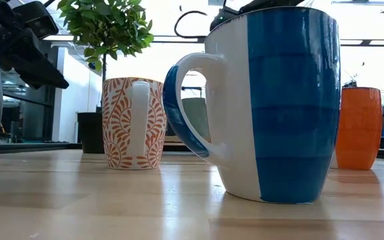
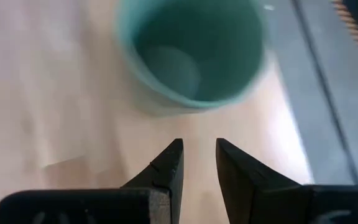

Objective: Place coffee mugs
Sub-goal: Put the light green mug on the shelf

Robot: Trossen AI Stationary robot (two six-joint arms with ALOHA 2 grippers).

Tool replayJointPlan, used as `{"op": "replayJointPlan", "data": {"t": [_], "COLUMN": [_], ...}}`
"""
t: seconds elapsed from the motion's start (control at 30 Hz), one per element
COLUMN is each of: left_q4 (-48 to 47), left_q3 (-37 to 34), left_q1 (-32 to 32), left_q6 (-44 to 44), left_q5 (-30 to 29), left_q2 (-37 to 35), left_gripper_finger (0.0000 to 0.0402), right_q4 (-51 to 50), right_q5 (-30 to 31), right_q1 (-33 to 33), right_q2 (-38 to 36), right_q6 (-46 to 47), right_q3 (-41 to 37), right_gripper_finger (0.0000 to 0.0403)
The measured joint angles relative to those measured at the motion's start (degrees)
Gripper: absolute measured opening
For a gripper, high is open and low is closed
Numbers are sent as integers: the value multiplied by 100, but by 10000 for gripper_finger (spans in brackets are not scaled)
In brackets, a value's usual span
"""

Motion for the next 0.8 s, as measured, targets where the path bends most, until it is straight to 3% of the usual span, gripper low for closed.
{"op": "replayJointPlan", "data": {"t": [0.23,0.8], "left_q4": [0,-26], "left_q3": [0,4], "left_q1": [0,0], "left_q6": [0,4], "left_q5": [0,4], "left_q2": [0,0], "left_gripper_finger": [110,110], "right_q4": [488,1020], "right_q5": [204,-608], "right_q1": [0,26], "right_q2": [27,486], "right_q6": [89,197], "right_q3": [0,1], "right_gripper_finger": [73,73]}}
